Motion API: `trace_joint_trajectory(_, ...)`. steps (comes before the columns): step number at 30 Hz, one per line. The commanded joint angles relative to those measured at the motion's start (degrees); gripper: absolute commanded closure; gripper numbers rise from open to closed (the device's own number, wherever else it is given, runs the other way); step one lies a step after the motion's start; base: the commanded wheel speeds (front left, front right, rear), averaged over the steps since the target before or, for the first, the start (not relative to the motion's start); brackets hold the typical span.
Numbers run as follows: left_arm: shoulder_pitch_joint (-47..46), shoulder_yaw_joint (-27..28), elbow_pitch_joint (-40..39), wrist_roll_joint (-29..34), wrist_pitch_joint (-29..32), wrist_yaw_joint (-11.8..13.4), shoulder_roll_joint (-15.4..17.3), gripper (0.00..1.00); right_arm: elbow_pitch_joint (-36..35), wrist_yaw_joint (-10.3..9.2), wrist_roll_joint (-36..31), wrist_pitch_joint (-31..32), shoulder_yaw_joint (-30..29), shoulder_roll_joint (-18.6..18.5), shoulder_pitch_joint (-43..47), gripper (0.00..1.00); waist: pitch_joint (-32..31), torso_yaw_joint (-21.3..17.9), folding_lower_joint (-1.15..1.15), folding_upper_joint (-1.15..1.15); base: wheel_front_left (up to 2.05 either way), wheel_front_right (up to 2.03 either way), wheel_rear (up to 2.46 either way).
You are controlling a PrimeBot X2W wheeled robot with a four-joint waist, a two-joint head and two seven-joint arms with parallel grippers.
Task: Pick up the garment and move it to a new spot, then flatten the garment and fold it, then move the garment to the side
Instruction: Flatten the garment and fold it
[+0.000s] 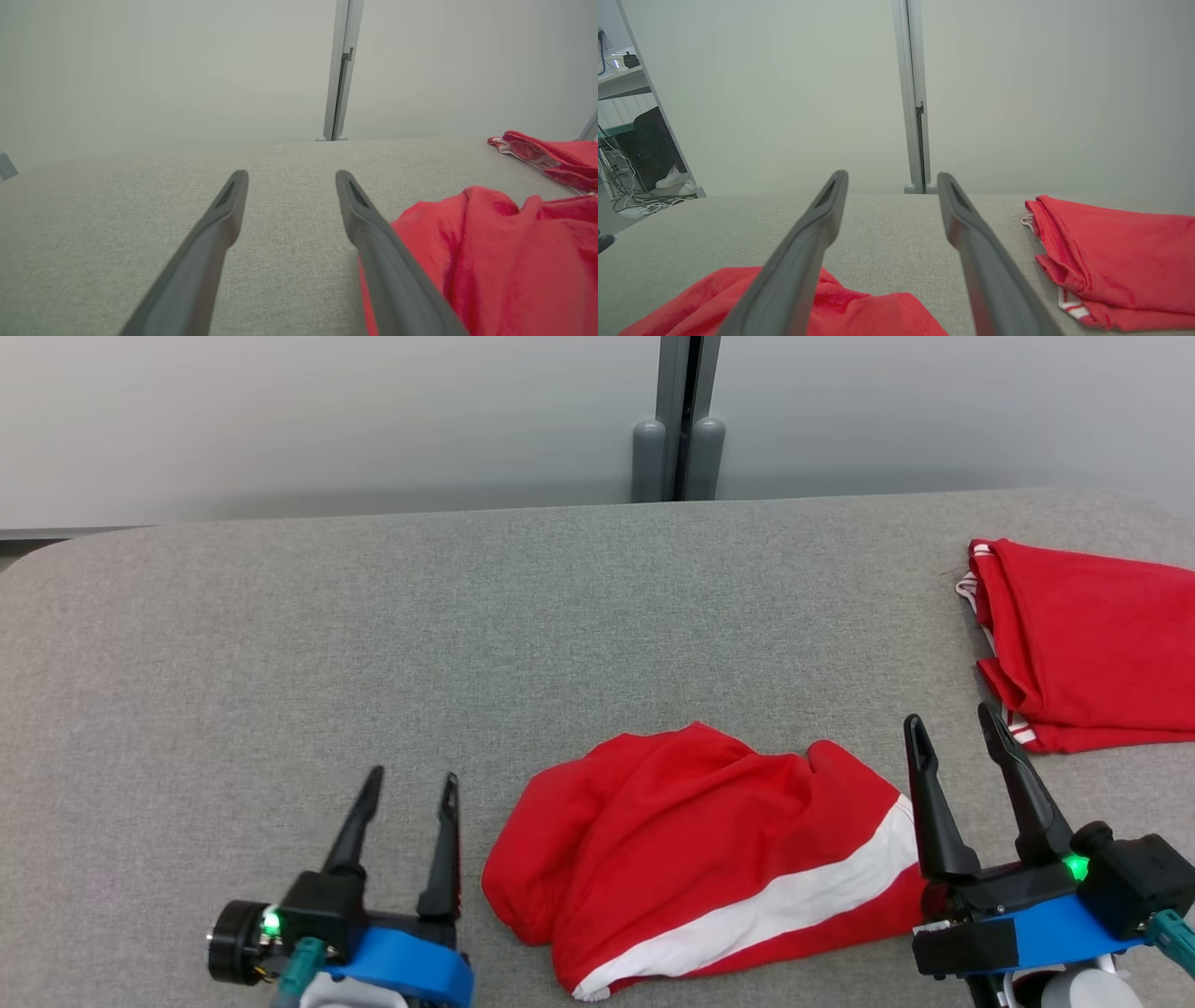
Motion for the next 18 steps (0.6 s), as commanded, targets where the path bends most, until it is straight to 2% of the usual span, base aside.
trace_joint_trajectory(1,0.3,-0.3,0.4,0.3,-0.3,-0.3,0.0,0.0,0.2,0.01,-0.2,-0.2,-0.1,-0.2,0.0,0.0,0.0,-0.1,0.0,0.0,0.0,0.0,0.0)
trace_joint_trajectory(8,1.3,-4.8,4.5,2.1,-0.3,-1.9,0.0,0.0,1.2,0.01,0.0,-0.2,0.2,-0.5,-0.4,0.0,0.3,-0.8,0.0,0.0,0.0,0.0,0.0)
trace_joint_trajectory(18,0.2,-8.7,13.3,1.1,-0.3,-2.7,0.0,0.0,2.1,0.01,0.6,-0.2,0.5,-0.8,-1.0,0.0,1.7,-1.7,0.0,0.0,0.0,0.0,0.0)
